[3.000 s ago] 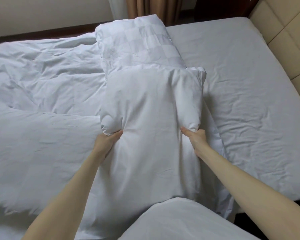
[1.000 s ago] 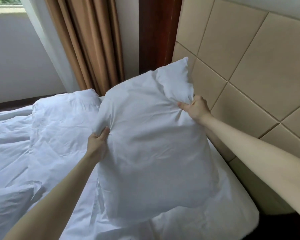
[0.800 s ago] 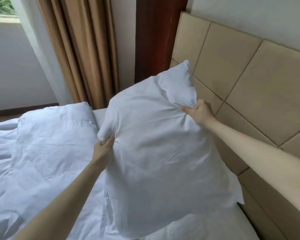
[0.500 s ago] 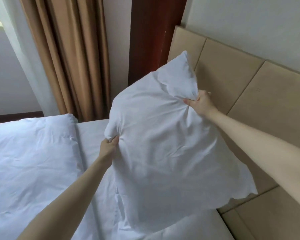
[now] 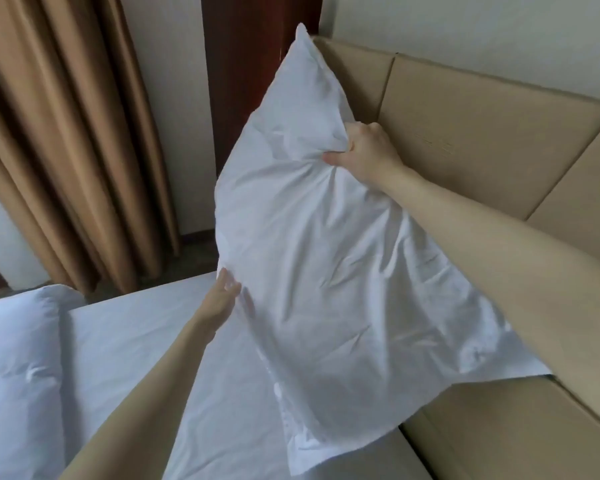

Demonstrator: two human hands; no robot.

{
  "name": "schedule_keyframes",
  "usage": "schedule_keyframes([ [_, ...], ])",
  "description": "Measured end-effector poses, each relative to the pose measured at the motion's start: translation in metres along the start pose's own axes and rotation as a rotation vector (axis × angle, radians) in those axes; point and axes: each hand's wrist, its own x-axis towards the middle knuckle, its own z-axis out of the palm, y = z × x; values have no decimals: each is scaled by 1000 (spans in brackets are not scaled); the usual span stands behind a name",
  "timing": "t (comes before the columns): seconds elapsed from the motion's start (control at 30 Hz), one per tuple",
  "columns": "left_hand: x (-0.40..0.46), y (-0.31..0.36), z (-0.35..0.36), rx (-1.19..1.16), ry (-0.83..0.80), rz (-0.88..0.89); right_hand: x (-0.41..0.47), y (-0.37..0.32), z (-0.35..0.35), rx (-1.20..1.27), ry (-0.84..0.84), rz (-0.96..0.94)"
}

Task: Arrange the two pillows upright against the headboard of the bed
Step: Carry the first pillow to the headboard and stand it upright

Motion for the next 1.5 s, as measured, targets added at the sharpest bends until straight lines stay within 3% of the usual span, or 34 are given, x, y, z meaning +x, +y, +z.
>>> schedule_keyframes([
  [0.13,8,-45,8,117,58,-193,-9,28,72,-138,-282,75],
  [0.23,3,-76,7,113,132,-240,-52,57,127,-217,-615,290],
  [0.3,3,-86,3,104,178,-246,-78,72,151,-307,-714,332],
  [0.4,3,-92,-1,95,237,-232,-99,79,173,-529,-655,277],
  [0.5,-4,-92,-1,89,246,-205,-100,82,175,-578,-484,423],
  [0.57,-11,-93,-1,79,251,-195,-99,83,173,-574,-460,447],
  [0.67,-23,-90,2,61,263,-193,-100,78,166,-575,-452,218],
  [0.73,-29,-84,4,77,249,-174,-92,74,148,-564,-350,84],
  [0.87,-34,-64,4,111,220,-132,-80,66,103,-445,-12,39],
  [0.93,-39,-57,3,126,216,-109,-99,69,94,-459,60,30],
  [1.0,-44,-53,2,153,212,-100,-125,75,94,-497,-55,94],
  [1.13,-57,-47,6,196,225,-111,-155,85,98,-419,-579,419],
  [1.33,-75,-37,13,215,203,-103,-165,90,92,-276,-566,526],
  [1.5,-84,-28,17,244,137,-114,-177,87,87,-343,-729,516],
])
